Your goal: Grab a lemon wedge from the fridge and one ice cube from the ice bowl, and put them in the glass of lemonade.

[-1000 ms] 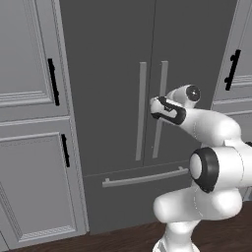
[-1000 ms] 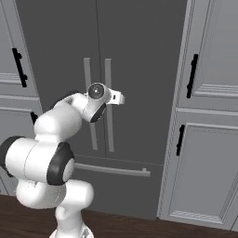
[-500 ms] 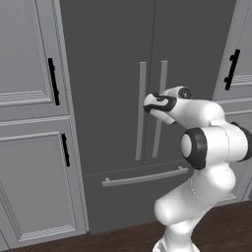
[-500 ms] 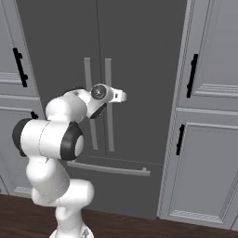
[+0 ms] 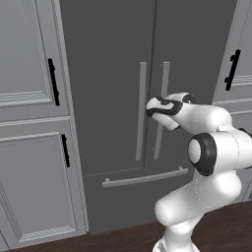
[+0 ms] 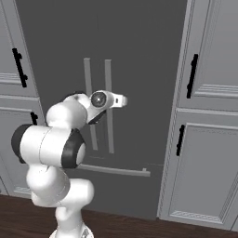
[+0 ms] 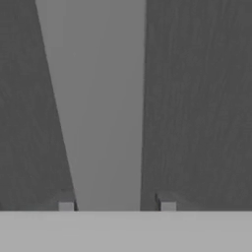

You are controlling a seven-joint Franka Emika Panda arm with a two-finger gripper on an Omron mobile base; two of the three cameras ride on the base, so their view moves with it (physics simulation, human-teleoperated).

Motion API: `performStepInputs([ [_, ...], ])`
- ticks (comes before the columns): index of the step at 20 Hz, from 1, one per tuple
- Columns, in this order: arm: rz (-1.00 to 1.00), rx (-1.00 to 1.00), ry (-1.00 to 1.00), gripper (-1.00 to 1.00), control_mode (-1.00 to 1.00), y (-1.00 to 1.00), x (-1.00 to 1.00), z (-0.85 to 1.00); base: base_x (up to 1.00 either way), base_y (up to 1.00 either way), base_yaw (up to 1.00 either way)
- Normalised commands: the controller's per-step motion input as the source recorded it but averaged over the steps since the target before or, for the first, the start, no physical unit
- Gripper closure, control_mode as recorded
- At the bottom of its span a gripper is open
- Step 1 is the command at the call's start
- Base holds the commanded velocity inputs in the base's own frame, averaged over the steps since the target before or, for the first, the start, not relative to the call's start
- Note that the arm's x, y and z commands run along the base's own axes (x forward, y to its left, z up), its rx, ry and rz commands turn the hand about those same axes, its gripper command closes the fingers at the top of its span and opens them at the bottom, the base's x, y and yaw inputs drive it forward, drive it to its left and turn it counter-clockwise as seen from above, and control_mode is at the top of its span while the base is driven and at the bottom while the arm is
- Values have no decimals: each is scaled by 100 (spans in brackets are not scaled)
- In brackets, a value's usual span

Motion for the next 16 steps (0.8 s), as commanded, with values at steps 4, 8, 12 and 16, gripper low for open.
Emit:
performStepInputs([
  [4,0,0,22,100,-100,-28,-100,23,0,0,0],
  [8,0,2,20,100,-100,-42,-100,31,0,0,0],
  [12,0,4,23,100,-100,-59,-100,30,0,0,0],
  [16,0,3,12,100,-100,-72,-100,19,0,0,0],
])
